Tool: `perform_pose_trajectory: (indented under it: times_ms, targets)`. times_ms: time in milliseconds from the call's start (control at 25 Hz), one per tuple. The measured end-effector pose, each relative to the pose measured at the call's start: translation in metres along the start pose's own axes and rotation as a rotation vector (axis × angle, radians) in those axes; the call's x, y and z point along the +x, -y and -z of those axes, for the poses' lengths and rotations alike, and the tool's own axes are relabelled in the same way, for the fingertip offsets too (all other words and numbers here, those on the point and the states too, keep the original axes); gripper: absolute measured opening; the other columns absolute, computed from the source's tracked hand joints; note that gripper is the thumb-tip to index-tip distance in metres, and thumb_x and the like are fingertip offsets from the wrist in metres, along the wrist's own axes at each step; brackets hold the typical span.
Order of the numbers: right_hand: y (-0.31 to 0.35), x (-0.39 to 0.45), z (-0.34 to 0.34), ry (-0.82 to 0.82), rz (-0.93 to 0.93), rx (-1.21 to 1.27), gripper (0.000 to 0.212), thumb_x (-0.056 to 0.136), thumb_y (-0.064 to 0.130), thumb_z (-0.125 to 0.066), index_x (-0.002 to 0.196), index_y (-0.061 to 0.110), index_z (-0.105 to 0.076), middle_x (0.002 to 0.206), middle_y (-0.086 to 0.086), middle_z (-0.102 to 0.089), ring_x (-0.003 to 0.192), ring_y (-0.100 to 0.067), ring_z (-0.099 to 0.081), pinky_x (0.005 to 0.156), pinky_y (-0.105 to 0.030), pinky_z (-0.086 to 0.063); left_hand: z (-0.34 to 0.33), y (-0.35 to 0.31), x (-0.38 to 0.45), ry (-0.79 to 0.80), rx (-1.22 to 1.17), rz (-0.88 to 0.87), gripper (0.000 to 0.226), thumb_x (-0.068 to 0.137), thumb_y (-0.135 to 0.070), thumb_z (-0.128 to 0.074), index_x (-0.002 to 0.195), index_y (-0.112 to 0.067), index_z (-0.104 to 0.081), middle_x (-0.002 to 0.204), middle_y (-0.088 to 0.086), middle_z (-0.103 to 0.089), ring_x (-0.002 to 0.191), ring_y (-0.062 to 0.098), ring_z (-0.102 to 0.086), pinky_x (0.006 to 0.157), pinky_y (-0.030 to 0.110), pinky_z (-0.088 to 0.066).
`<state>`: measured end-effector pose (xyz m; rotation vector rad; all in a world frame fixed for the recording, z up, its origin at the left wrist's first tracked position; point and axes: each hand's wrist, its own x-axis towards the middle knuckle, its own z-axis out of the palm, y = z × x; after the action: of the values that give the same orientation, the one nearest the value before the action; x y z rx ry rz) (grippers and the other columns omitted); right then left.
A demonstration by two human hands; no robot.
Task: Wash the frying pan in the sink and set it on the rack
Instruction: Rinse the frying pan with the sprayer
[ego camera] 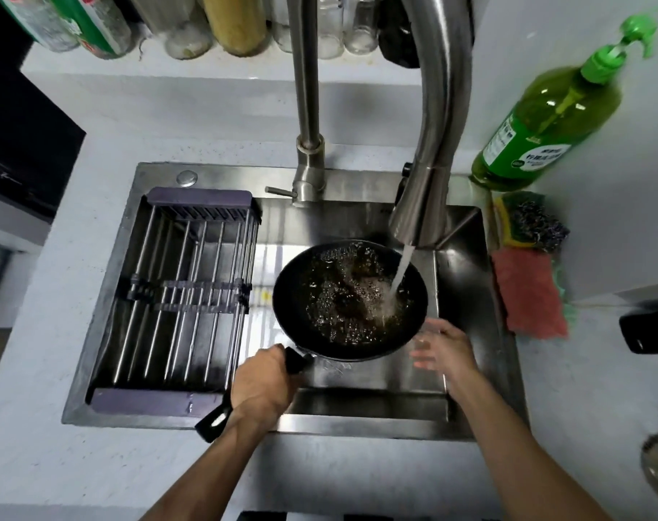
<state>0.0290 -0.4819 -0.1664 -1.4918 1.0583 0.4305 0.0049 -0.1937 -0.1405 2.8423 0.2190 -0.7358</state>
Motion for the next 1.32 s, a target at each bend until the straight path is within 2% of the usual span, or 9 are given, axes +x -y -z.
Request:
perform_pose_trajectory:
  times_ms: [200, 400, 640, 760, 840, 1000, 1160, 1280, 1320]
  targets:
    - [0.043, -0.048, 0.024, -0.126, 0.242, -0.089, 0.025, 0.09, 0.016, -0.057, 0.103, 0.03, -0.074, 0.082, 0.003, -0.07, 0.067, -0.015, -0.06, 0.053, -0.026, -0.049, 0.021, -0.012, -0.019, 0.193, -0.278, -0.016, 0.041, 0.061, -0.06, -0.067, 0.082, -0.025, -0.066, 0.065, -0.011, -0.066, 0.06, 0.008, -0.061, 0.053, 0.02, -0.042]
    - [0.06, -0.088, 0.036, -0.194, 0.466, -0.134, 0.011, 0.089, 0.029, -0.061, 0.088, 0.032, -0.072, 0.079, 0.015, -0.07, 0.077, -0.012, -0.064, 0.071, -0.033, -0.049, 0.043, -0.016, -0.028, 0.44, -0.607, -0.147, 0.018, 0.068, -0.033, -0.075, 0.08, -0.02, -0.069, 0.066, -0.009, -0.065, 0.057, 0.006, -0.053, 0.06, 0.024, -0.043]
    - [0.067, -0.106, 0.049, -0.21, 0.401, -0.251, 0.053, 0.077, 0.084, -0.048, 0.091, 0.036, -0.067, 0.074, 0.015, -0.069, 0.07, -0.009, -0.065, 0.064, -0.032, -0.049, 0.071, -0.012, -0.044, -0.025, 0.051, -0.316, 0.02, 0.078, -0.04, -0.064, 0.089, -0.024, -0.064, 0.081, -0.002, -0.07, 0.073, 0.02, -0.067, 0.059, 0.028, -0.047]
    - [0.044, -0.088, 0.049, -0.094, 0.18, -0.341, 0.029, 0.085, 0.039, -0.067, 0.111, 0.028, -0.065, 0.092, -0.004, -0.072, 0.075, -0.023, -0.069, 0.06, -0.032, -0.05, 0.067, -0.006, -0.061, -0.141, 0.169, -0.288, 0.018, 0.082, -0.026, -0.061, 0.1, -0.024, -0.057, 0.08, 0.0, -0.069, 0.067, 0.021, -0.064, 0.057, 0.031, -0.045]
    - [0.023, -0.079, 0.041, -0.075, 0.101, -0.284, 0.039, 0.083, 0.008, -0.063, 0.121, 0.016, -0.059, 0.102, -0.01, -0.07, 0.084, -0.026, -0.067, 0.066, -0.035, -0.052, 0.064, 0.0, -0.067, -0.129, 0.103, -0.212, 0.022, 0.081, -0.022, -0.064, 0.101, -0.023, -0.055, 0.076, -0.003, -0.067, 0.062, 0.017, -0.058, 0.051, 0.027, -0.038]
    - [0.0, -0.08, 0.03, -0.046, 0.093, -0.125, 0.053, 0.085, -0.005, -0.06, 0.134, 0.015, -0.053, 0.127, -0.009, -0.064, 0.104, -0.029, -0.063, 0.08, -0.04, -0.054, 0.068, 0.013, -0.061, 0.236, -0.269, -0.032, 0.033, 0.075, -0.044, -0.077, 0.095, -0.025, -0.06, 0.083, -0.006, -0.064, 0.078, 0.017, -0.062, 0.063, 0.025, -0.046]
    - [-0.008, -0.098, 0.0, -0.381, 0.64, -0.908, 0.072, 0.079, 0.007, -0.068, 0.144, 0.02, -0.041, 0.142, -0.005, -0.052, 0.129, -0.029, -0.049, 0.104, -0.045, -0.046, 0.061, 0.011, -0.076, 0.1, -0.27, -0.079, 0.04, 0.073, -0.051, -0.078, 0.098, -0.022, -0.065, 0.086, -0.005, -0.07, 0.079, 0.015, -0.066, 0.071, 0.03, -0.055]
    - [-0.002, -0.097, -0.05, 0.301, 0.661, -1.15, 0.067, 0.099, 0.036, -0.052, 0.157, 0.028, -0.021, 0.168, 0.002, -0.008, 0.153, -0.025, -0.009, 0.122, -0.045, -0.018, 0.062, 0.012, -0.086, 0.061, -0.267, -0.095, 0.038, 0.074, -0.053, -0.075, 0.098, -0.026, -0.063, 0.09, -0.006, -0.071, 0.079, 0.015, -0.067, 0.07, 0.031, -0.056]
    - [0.005, -0.087, -0.06, 0.379, 0.658, -1.226, 0.065, 0.102, 0.041, -0.046, 0.158, 0.03, -0.016, 0.168, 0.006, 0.002, 0.154, -0.023, 0.0, 0.123, -0.045, -0.012, 0.065, 0.015, -0.086, 0.044, -0.247, -0.102, 0.036, 0.074, -0.053, -0.075, 0.096, -0.027, -0.062, 0.089, -0.007, -0.071, 0.078, 0.015, -0.066, 0.067, 0.03, -0.054]
